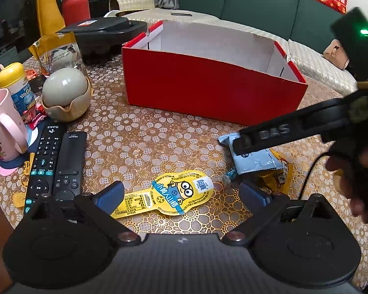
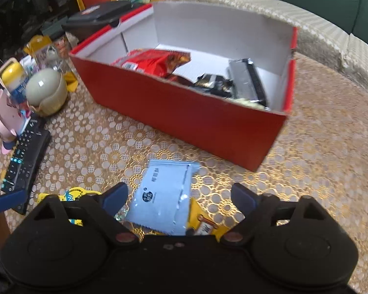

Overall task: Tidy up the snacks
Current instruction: 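Withdraw both tools and grasp the light blue packet with the right gripper, then grasp the small blue-wrapped candy with the left gripper while the right holds the blue packet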

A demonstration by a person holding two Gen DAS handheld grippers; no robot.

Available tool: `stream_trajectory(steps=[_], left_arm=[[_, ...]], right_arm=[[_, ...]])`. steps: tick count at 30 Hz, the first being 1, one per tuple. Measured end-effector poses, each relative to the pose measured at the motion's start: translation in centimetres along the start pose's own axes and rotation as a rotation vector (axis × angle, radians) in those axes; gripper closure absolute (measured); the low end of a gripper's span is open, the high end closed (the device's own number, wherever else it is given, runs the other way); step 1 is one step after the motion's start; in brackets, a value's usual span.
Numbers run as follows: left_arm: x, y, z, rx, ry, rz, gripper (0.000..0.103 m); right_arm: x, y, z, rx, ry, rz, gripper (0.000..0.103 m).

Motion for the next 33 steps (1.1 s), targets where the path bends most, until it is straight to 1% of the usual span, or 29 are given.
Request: stream_trajectory(steps=[6,10,14,16,17,22,24,26,29,33], left_arm=[[0.0,0.2,0.1,0.014,0.006,-0.002,0.002],[0.1,0.4,0.0,0.020,0.010,0.001,0.002],[0.2,0.5,0.0,0.025,0.002,0.002,0.002],[0.3,0.5,0.0,0.023,-0.001,0.006,0.003],[0.4,0.5,-0.1,0.021,-0.006,0.012,0.003],[1.2,0.6,-0.4,0.016,-0.042,0.055,0.003],[1.6,0.8,-0.6,0.024,-0.056,0.080,0.003],[2.1,1.2,-0.7,0.051,-0.063,0.095,0.003],[2.9,1.9,-1.1,0.096,-0.066,0.099,0.004],[4.3,2.8,-1.7,0.145,-0.085,0.133,0.010]], right_arm=[[1.8,-1.1,0.2,-0.042,-0.030,0.023,0.024],[2.4,-1.4,0.3,-0.059,-0.050,0.041,0.034],[2.5,-1.4,0.3,-0.066,-0.052,0.043,0.049],[2.4,-1.4,0.3,-0.076,-0.043,0.038,0.051],[2.3,-1.4,0.3,-0.080,-0.038,0.034,0.055],[1.6,-0.6,0.4,-0.067,-0.023,0.027,0.056],[1.0,0.2,0.4,-0.036,-0.015,0.012,0.056],[0.3,0.9,0.5,-0.015,-0.009,-0.005,0.056],[-0.4,2.2,1.1,0.008,-0.012,-0.015,0.056],[-1.7,3.6,1.9,0.051,0.004,-0.038,0.056]])
Point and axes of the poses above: each gripper's, at about its wrist camera, not at the fingertips, and x roughly the way its jaws point, y to its right, z to its underside, the point moved 3 cm from there along x, roughly the way its jaws point, and after that the axes turned 12 degrees about y, right-handed, at the moved point
